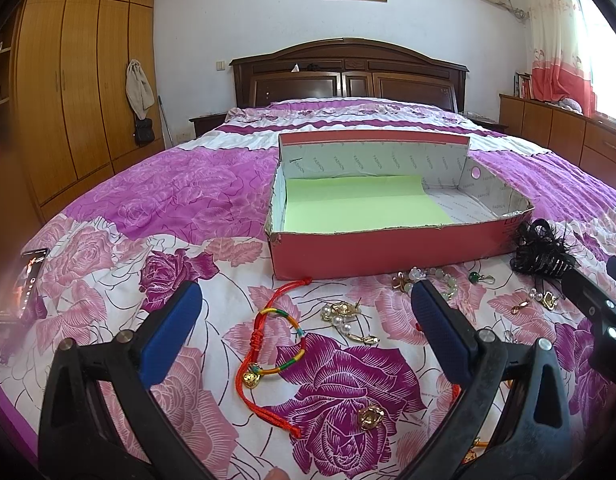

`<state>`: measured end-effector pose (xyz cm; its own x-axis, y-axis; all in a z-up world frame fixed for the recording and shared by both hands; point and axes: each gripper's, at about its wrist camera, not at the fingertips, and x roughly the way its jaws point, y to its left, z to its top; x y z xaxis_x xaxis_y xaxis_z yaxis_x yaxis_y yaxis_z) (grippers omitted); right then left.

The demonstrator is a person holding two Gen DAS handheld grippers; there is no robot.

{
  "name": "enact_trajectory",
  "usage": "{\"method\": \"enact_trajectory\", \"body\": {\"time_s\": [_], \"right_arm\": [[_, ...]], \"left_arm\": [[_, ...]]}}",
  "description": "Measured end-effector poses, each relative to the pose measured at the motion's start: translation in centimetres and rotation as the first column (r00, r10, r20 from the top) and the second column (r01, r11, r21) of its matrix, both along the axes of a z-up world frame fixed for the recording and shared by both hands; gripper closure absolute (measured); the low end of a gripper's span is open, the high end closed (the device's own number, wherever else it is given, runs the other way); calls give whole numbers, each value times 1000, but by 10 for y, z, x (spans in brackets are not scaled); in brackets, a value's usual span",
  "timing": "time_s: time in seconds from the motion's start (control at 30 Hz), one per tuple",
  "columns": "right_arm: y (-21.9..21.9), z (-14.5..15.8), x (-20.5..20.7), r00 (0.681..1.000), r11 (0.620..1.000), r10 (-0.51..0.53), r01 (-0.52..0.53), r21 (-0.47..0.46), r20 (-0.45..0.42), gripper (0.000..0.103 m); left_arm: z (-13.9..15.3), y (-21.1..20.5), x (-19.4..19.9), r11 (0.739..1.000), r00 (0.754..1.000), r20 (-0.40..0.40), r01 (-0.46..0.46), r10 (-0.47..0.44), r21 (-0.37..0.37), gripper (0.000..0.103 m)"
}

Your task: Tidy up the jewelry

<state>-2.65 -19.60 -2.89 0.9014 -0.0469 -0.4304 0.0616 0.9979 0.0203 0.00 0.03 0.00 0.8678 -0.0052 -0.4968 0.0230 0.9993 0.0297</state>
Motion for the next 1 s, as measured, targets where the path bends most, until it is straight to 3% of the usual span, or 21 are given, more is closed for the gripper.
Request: {"method": "enact_trajectory", "body": {"time_s": [1.0], "right_arm": [[-1,0,0,1000,1000,0,0,2,2,0]], "left_arm": [[2,1,-1,1000,1000,6,1,-1,4,5]]}}
